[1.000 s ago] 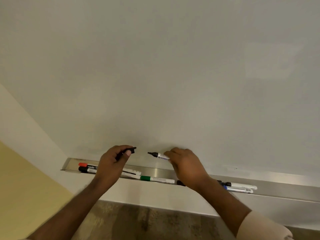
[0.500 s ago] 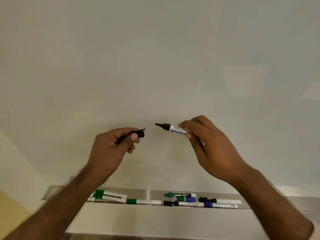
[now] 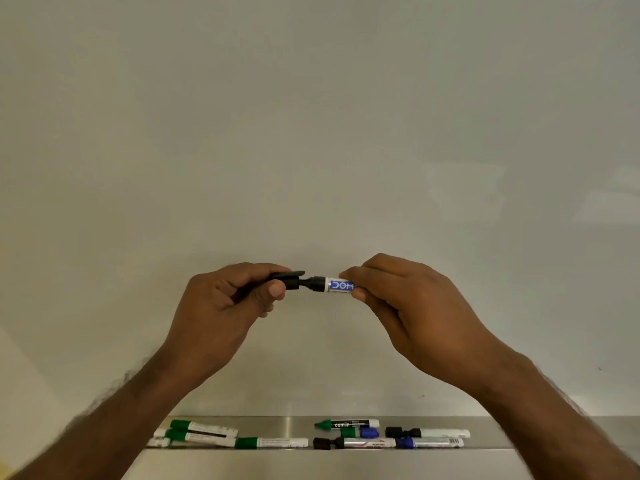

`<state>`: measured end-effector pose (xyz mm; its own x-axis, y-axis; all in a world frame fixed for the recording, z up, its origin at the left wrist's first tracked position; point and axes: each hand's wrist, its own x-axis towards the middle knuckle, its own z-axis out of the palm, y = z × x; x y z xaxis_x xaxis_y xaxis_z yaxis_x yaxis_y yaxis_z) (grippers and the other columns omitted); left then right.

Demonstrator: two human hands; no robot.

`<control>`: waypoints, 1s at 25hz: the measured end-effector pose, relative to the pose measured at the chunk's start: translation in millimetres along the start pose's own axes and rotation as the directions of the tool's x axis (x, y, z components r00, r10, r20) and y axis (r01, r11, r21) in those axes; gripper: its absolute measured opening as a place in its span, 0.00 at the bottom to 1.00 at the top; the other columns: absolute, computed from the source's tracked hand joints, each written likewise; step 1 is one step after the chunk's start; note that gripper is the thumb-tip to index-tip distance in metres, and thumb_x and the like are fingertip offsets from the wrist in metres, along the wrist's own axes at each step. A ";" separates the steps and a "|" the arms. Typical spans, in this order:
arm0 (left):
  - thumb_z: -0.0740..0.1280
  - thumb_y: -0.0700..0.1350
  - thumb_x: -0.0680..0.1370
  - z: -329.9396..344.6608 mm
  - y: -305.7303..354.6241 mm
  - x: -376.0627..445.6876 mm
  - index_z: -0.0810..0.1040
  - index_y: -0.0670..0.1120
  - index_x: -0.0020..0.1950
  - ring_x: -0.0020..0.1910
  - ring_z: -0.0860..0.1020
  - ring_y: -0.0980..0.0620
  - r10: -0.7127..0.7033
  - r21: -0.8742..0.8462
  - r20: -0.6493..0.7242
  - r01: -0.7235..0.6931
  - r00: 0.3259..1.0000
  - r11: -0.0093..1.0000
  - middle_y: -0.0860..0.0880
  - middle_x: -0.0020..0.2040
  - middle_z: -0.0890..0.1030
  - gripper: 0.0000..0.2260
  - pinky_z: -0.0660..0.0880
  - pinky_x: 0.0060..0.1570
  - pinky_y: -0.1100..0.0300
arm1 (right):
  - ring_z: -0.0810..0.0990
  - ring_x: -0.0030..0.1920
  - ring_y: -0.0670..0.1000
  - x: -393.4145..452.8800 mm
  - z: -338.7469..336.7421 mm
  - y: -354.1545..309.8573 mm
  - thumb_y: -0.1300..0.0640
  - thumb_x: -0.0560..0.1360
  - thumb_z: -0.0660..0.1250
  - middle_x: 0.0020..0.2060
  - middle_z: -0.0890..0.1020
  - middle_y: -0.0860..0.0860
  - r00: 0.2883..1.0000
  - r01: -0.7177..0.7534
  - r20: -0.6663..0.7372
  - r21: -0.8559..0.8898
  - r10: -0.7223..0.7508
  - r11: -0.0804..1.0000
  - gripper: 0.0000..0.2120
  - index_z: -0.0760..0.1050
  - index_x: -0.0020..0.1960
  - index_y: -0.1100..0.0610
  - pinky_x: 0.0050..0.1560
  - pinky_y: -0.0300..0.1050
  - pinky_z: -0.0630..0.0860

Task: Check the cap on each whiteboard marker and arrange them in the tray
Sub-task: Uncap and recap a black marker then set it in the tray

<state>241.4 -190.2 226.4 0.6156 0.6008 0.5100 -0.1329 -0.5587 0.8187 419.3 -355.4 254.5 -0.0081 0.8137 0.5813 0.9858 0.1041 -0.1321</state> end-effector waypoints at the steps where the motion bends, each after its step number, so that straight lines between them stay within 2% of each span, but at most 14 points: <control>1: 0.69 0.50 0.71 1.2 1.1 -0.3 0.84 0.57 0.50 0.34 0.79 0.55 0.010 0.026 0.011 -0.011 1.000 1.000 0.51 0.40 0.85 0.09 0.77 0.37 0.66 | 0.74 0.36 0.51 0.8 0.5 -0.7 0.58 0.79 0.60 0.41 0.79 0.50 1.000 0.013 0.009 -0.015 -0.013 1.000 0.11 0.78 0.58 0.55 0.35 0.51 0.73; 7: 0.68 0.48 0.72 9.2 6.3 0.0 0.84 0.56 0.49 0.34 0.78 0.54 0.055 0.131 0.029 -0.058 0.998 0.990 0.52 0.38 0.83 0.08 0.75 0.37 0.67 | 0.74 0.36 0.51 2.7 4.8 0.7 0.56 0.79 0.59 0.40 0.78 0.48 1.000 -0.004 0.017 -0.002 0.004 1.000 0.11 0.78 0.57 0.53 0.36 0.52 0.71; 12: 0.69 0.40 0.75 15.1 2.6 0.4 0.83 0.53 0.49 0.35 0.77 0.54 0.108 0.212 0.050 -0.116 0.993 0.970 0.53 0.37 0.81 0.09 0.73 0.36 0.68 | 0.72 0.35 0.50 2.3 13.0 1.3 0.58 0.79 0.60 0.37 0.77 0.49 1.000 -0.029 -0.003 0.055 0.029 0.998 0.10 0.79 0.54 0.54 0.34 0.52 0.72; 15: 0.69 0.39 0.75 15.6 -3.2 0.6 0.83 0.53 0.48 0.36 0.77 0.53 0.117 0.246 0.070 -0.130 0.991 0.960 0.52 0.37 0.80 0.10 0.73 0.36 0.64 | 0.72 0.34 0.50 0.9 22.7 2.5 0.59 0.80 0.61 0.36 0.76 0.49 0.999 -0.049 0.007 0.104 0.048 0.993 0.09 0.79 0.53 0.55 0.34 0.50 0.72; 20: 0.70 0.39 0.74 15.5 -18.1 -1.6 0.83 0.55 0.48 0.36 0.76 0.54 0.105 0.267 0.100 -0.128 0.989 0.955 0.55 0.37 0.80 0.11 0.72 0.36 0.64 | 0.72 0.35 0.50 -1.9 42.5 6.5 0.60 0.80 0.61 0.36 0.75 0.48 0.996 -0.092 0.024 0.207 0.089 0.974 0.09 0.80 0.54 0.55 0.34 0.50 0.72; 23: 0.70 0.40 0.75 12.8 -32.0 -2.2 0.83 0.55 0.49 0.36 0.77 0.52 0.066 0.262 0.119 -0.095 0.991 0.960 0.53 0.36 0.81 0.10 0.73 0.36 0.62 | 0.71 0.35 0.47 -2.1 55.8 10.1 0.59 0.79 0.62 0.36 0.73 0.45 0.995 -0.103 0.037 0.218 0.097 0.970 0.09 0.80 0.54 0.55 0.34 0.45 0.71; 25: 0.70 0.40 0.74 8.5 -44.8 -2.8 0.83 0.58 0.48 0.37 0.77 0.51 0.029 0.273 0.149 -0.070 0.988 0.959 0.52 0.36 0.81 0.11 0.72 0.36 0.64 | 0.71 0.35 0.46 -2.9 68.1 12.6 0.58 0.79 0.62 0.37 0.73 0.44 0.993 -0.117 0.058 0.215 0.107 0.969 0.09 0.80 0.55 0.55 0.35 0.43 0.70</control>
<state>252.2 -171.7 186.0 0.7205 0.4920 0.4887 0.0416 -0.7341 0.6778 420.4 -317.5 196.5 0.0882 0.8518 0.5164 0.9204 0.1285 -0.3692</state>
